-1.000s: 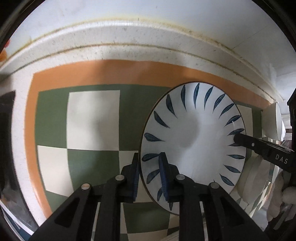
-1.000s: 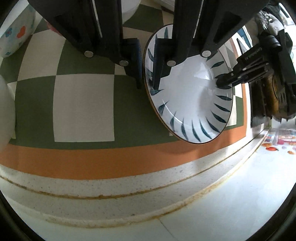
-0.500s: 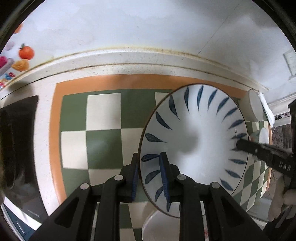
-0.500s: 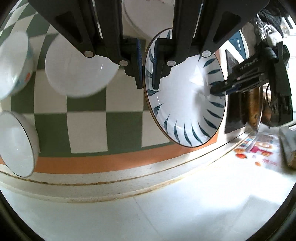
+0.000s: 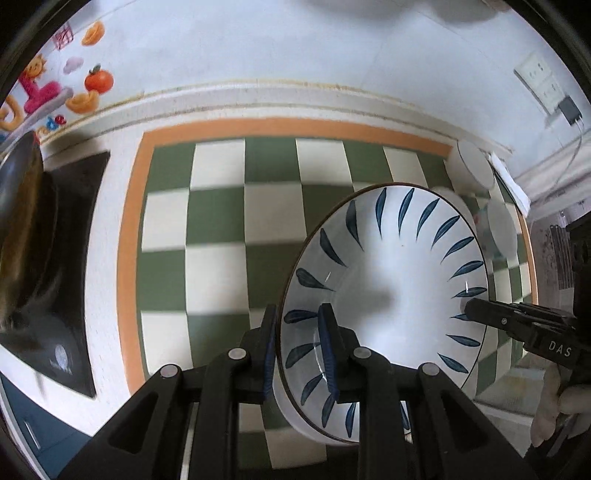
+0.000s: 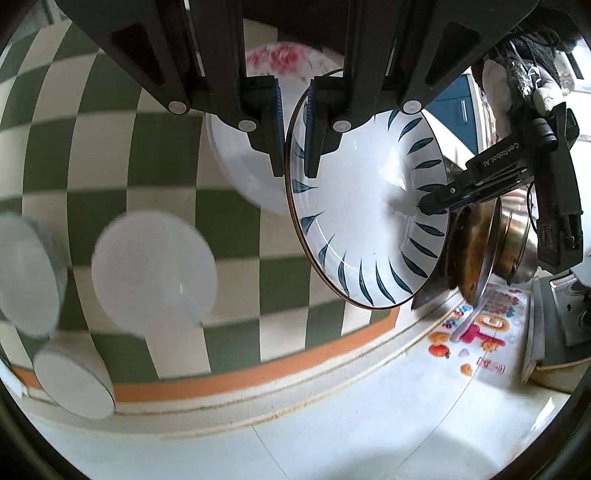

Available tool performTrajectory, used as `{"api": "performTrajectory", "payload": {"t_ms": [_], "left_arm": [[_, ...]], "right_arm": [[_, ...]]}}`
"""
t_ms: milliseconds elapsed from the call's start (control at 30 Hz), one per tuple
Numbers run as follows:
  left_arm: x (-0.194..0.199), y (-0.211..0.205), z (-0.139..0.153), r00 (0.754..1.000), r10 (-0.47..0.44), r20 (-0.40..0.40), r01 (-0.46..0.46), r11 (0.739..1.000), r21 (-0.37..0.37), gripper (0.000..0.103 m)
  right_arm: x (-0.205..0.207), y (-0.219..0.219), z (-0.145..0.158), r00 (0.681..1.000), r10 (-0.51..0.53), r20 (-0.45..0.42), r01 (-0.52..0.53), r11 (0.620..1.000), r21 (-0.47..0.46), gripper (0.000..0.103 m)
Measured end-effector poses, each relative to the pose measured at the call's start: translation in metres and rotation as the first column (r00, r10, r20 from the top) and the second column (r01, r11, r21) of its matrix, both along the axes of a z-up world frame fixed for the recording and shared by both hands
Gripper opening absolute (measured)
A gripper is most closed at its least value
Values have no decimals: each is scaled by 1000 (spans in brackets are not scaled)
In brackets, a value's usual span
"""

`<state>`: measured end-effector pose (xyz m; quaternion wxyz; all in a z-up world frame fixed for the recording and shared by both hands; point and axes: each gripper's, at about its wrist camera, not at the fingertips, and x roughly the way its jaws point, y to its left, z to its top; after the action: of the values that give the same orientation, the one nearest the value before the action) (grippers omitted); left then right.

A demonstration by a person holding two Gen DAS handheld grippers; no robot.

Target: Organize plates and bowls

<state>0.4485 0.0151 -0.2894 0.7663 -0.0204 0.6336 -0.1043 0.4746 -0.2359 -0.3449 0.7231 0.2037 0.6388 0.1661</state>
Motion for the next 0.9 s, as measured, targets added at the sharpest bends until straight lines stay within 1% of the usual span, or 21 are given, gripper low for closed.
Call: {"api": "performTrajectory", "payload": {"t_ms": [133,267,400,567,767,900], "left_arm": [[-23,-6,-15,999,-6,-34,6,1000,3,19],[-36,-13,-32,998,-15,-63,16,1000,16,19],[-40,-19,-51,996,-18,-89,20,999,26,19],[-40,-25,-74,994,-27,-106,33,998,58,19],[-40,-26,-85,992,-17,-122,26,997,70,20],[-40,-26,-92,991,-10,-133,21,996,81,23]], "right_arm": [[-24,-4,-15,999,4,-34,-4,1000,6,11],[-42,-7,-38,997,8,-72,-9,1000,-6,11],[-48,-11,-60,995,-2,-100,1,1000,-12,11],[-49,-10,-81,993,-8,-119,5,1000,-27,11],[-47,-7,-93,991,-1,-132,-6,999,-49,11],[-48,-4,-95,991,6,-135,-13,998,-55,11]]}}
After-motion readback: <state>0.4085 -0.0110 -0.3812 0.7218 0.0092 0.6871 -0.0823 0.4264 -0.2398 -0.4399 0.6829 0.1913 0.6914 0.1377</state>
